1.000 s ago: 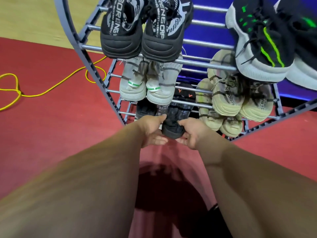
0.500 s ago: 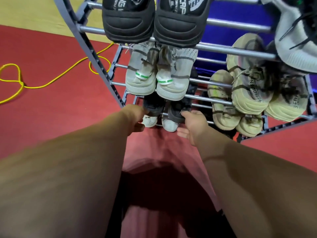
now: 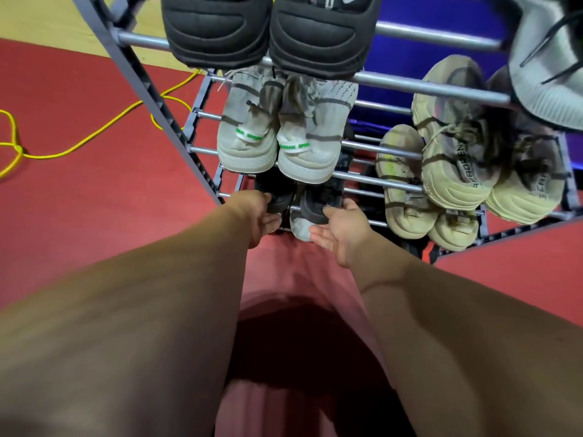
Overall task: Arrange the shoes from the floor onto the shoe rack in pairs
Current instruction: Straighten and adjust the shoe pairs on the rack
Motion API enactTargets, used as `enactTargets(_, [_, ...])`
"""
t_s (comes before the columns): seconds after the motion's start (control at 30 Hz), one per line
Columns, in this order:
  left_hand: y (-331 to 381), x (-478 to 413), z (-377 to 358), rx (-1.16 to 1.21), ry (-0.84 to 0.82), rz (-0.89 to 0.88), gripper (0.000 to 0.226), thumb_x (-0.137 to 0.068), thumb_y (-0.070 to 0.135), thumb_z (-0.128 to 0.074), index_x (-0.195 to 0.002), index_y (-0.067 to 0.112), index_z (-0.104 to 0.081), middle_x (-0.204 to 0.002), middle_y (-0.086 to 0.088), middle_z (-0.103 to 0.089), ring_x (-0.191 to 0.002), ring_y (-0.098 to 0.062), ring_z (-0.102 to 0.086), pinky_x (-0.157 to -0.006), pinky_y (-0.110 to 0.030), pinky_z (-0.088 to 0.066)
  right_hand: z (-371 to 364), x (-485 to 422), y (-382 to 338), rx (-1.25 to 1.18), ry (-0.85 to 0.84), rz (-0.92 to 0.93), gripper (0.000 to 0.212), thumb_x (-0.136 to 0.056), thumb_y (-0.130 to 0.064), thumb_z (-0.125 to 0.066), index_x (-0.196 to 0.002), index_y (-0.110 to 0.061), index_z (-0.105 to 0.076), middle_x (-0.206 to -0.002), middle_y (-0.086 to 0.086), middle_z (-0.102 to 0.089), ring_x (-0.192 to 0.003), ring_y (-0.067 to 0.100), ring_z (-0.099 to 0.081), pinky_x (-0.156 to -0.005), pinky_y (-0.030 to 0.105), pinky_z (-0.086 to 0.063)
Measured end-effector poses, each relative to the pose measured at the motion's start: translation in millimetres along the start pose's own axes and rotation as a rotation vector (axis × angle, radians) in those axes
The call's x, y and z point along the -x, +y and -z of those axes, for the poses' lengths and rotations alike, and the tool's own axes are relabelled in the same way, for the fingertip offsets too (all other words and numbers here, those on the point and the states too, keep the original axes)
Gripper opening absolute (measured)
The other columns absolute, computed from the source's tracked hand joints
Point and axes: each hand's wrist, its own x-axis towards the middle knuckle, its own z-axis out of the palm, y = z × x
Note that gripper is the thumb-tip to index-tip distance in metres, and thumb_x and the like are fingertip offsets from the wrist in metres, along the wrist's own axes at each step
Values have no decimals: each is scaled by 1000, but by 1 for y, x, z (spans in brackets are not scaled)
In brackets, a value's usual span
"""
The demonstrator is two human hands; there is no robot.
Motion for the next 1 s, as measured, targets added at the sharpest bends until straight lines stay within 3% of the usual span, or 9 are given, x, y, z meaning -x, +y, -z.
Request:
enactTargets(0.07, [0,1,0,23,-11,14,15,-106,14,-43,-110,12,-57,-101,-14,-60,-77,-21,-58,-71,-33,-55,-2,-1,0,8,-4,1,12,-107,-19,-49,-106,-31,-50,-108,8,-70,-87,25,-69,-69,33,-64])
enactTargets(0.17, [0,-2,2,63,-17,15,22,-107,13,-37,-95,11,-56,-90,-12,-60,-75,-20,-58,-67,-28,-54,-9,-3,-1,11,-10,7,9,-106,-19,-51,-107,-28,-52,-103,10,-70,-84,24,-68,-67,33,-64])
enactTargets(0.3, [4,-4,8,44,3,0,24,-107,11,-37,-94,11,-57,-91,-15,-65,-85,-23,-65,-79,-31,-59,-16,-7,1,20,2,12,12,-105,-20,-52,-114,-28,-55,-98,7,-71,-77,21,-67,-64,31,-62])
enactTargets(0.43, [5,-5,11,32,9,16,30,-107,7,-34,-86,7,-55,-86,-14,-61,-99,-23,-60,-98,-32,-54,-20,-9,2,19,14,7,17,-104,-20,-53,-120,-26,-55,-101,11,-71,-72,20,-66,-59,29,-60])
enactTargets(0.57, [5,-5,11,38,20,2,28,-107,7,-35,-87,9,-55,-85,-16,-62,-82,-23,-61,-79,-29,-57,-26,-9,0,-4,14,8,33,-103,-22,-55,-134,-27,-51,-112,17,-73,-64,17,-65,-57,28,-59])
enactTargets(0.73, [6,-1,16,-62,23,-9,16,-106,16,-42,-105,11,-57,-85,-11,-58,-88,-22,-58,-81,-35,-58,-28,-7,1,16,-9,-22,26,-103,-30,-55,-129,-31,-51,-111,13,-67,-75,22,-71,-64,35,-63])
enactTargets(0.87, [14,15,31,-110,83,-67,12,-96,15,-51,-98,11,-61,-76,-6,-53,-61,-20,-54,-77,-34,-59,-26,10,-10,45,-17,-67,35,-102,-31,-57,-135,-27,-47,-122,12,-65,-79,28,-73,-56,37,-62])
enactTargets(0.93, [21,27,41,-61,109,-88,17,-91,8,-48,-102,7,-61,-80,-11,-56,-67,-26,-61,-70,-34,-58,-24,23,-18,96,-10,-63,36,-102,-29,-58,-135,-21,-49,-116,11,-64,-74,28,-71,-50,35,-60])
enactTargets(1.0, [29,42,53,1,147,-125,20,-90,3,-44,-103,4,-58,-80,-12,-57,-73,-30,-66,-70,-38,-61,-19,38,-25,138,-20,-57,29,-101,-22,-57,-129,-12,-57,-108,9,-65,-71,26,-70,-53,35,-61])
